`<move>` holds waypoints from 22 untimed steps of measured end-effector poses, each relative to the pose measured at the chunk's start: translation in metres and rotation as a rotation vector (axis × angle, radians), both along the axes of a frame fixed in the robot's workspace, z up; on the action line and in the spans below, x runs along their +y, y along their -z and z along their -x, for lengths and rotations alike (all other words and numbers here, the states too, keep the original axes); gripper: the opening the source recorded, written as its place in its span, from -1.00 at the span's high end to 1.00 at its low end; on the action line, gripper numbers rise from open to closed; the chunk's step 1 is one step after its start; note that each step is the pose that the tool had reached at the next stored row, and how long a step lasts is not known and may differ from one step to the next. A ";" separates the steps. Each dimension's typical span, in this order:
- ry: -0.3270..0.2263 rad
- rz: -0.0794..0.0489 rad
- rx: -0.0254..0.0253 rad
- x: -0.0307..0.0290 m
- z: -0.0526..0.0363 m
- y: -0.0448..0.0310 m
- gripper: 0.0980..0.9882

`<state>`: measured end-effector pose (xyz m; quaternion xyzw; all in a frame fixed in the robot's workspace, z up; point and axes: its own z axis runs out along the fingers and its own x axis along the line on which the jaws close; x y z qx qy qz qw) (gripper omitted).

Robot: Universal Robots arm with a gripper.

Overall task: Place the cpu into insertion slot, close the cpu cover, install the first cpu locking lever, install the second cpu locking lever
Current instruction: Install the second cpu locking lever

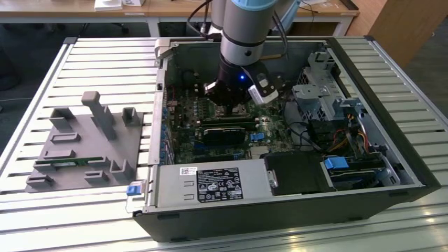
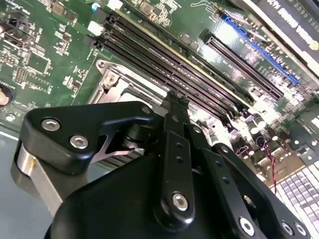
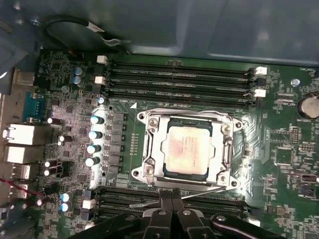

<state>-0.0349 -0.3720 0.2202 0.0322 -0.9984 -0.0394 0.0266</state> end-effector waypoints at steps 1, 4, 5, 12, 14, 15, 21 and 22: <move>0.000 0.000 0.0005 0.0000 0.0000 0.0013 0.98; 0.000 -0.013 0.0009 -0.0003 0.0003 0.0020 0.98; 0.000 -0.022 0.0008 -0.0009 0.0005 0.0021 0.98; 0.000 -0.059 0.0007 -0.0082 0.0058 0.0021 0.98; 0.000 -0.060 0.0007 -0.0107 0.0074 0.0022 0.98; 0.000 -0.061 0.0007 -0.0119 0.0083 0.0022 0.98; 0.000 -0.064 0.0006 -0.0159 0.0151 0.0035 0.98; 0.000 -0.065 0.0007 -0.0159 0.0151 0.0047 0.98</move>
